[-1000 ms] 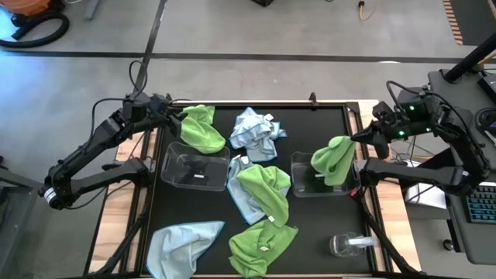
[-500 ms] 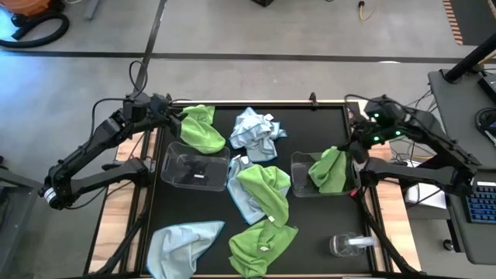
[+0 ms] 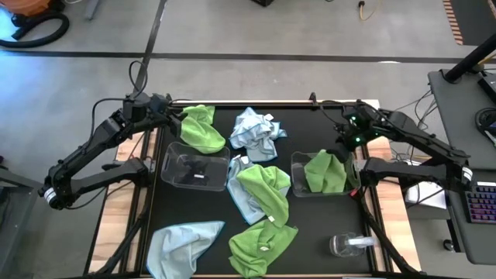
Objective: Sort microfiber towel by color & place in baskets
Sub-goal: Put the green towel into the right transparent bin
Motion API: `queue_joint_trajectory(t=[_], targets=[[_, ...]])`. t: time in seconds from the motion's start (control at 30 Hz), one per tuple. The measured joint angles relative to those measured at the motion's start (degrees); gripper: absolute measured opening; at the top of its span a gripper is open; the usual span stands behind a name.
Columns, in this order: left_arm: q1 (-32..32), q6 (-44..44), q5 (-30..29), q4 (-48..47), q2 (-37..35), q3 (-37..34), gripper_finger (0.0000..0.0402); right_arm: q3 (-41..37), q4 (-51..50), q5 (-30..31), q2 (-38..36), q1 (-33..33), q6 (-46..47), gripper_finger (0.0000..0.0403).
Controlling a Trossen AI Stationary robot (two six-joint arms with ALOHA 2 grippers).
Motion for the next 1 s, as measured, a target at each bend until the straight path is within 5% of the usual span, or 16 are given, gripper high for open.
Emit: queue_joint_trajectory(t=[0.8, 1.0], targets=[[0.0, -0.01, 0.42, 0.0, 0.0, 0.0, 0.0128, -0.05, -0.62, 0.26, 19.11, 0.02, -0.35, 0.001], [0.0, 0.0, 0.48, 0.0, 0.0, 0.0, 0.0128, 0.27, -1.57, -0.2, 22.19, 0.02, -2.15, 0.0042]])
